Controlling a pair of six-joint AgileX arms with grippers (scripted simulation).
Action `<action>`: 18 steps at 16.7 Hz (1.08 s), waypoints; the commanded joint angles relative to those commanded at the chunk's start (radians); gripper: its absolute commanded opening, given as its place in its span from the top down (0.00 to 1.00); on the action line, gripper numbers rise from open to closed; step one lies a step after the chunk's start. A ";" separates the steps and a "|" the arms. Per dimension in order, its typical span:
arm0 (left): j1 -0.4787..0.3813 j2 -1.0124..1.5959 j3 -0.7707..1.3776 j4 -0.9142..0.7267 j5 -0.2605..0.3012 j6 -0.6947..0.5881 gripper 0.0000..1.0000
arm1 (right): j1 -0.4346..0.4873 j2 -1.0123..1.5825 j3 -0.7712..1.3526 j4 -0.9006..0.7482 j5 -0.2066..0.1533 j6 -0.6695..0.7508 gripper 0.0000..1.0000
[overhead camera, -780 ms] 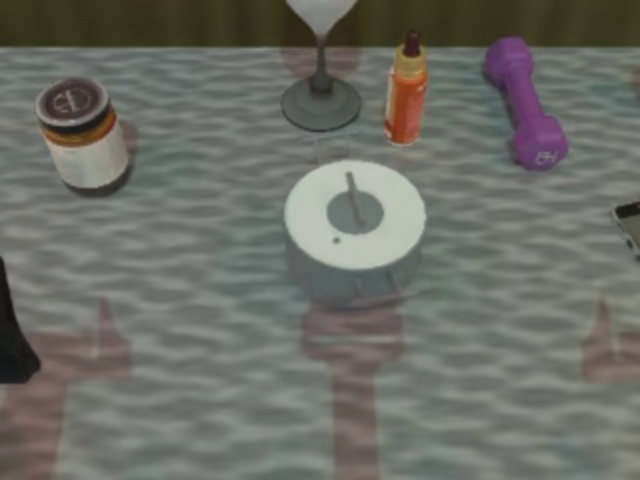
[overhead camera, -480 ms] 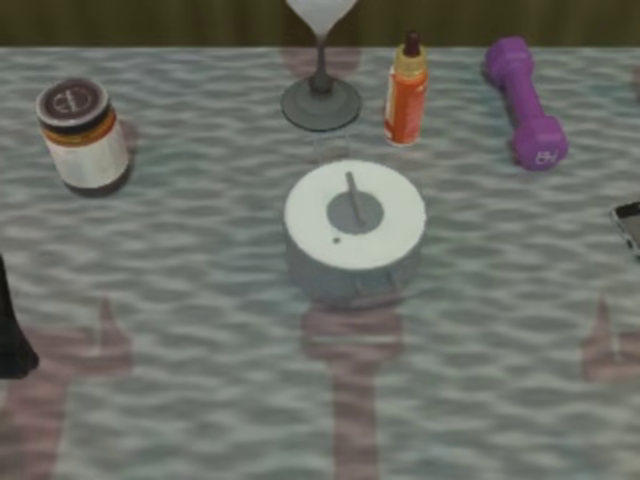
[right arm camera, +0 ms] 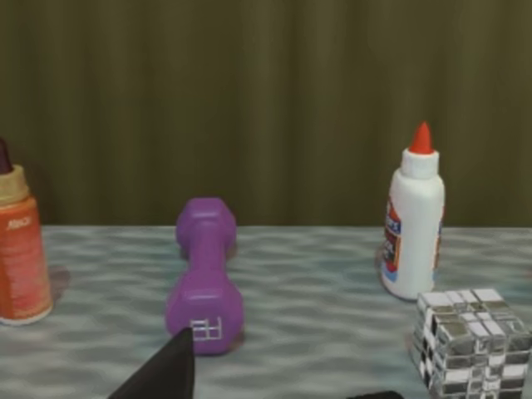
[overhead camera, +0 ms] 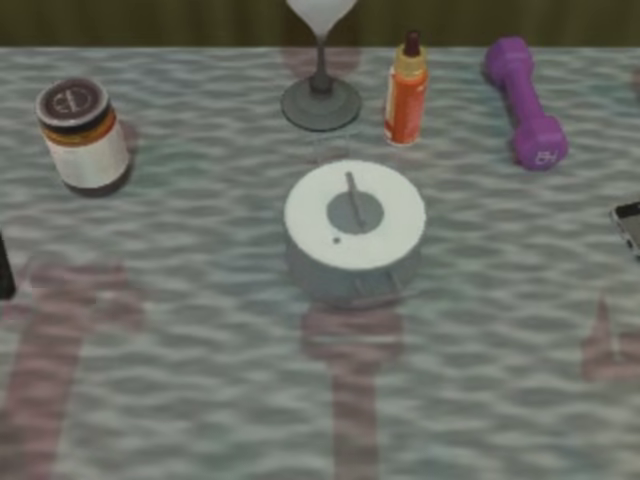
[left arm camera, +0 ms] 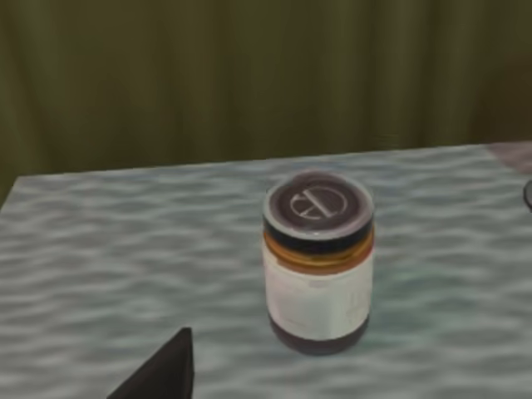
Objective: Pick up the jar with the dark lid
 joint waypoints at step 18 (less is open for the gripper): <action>0.005 1.540 1.559 -0.778 0.045 0.231 0.00 | 0.000 0.000 0.000 0.000 0.000 0.000 0.00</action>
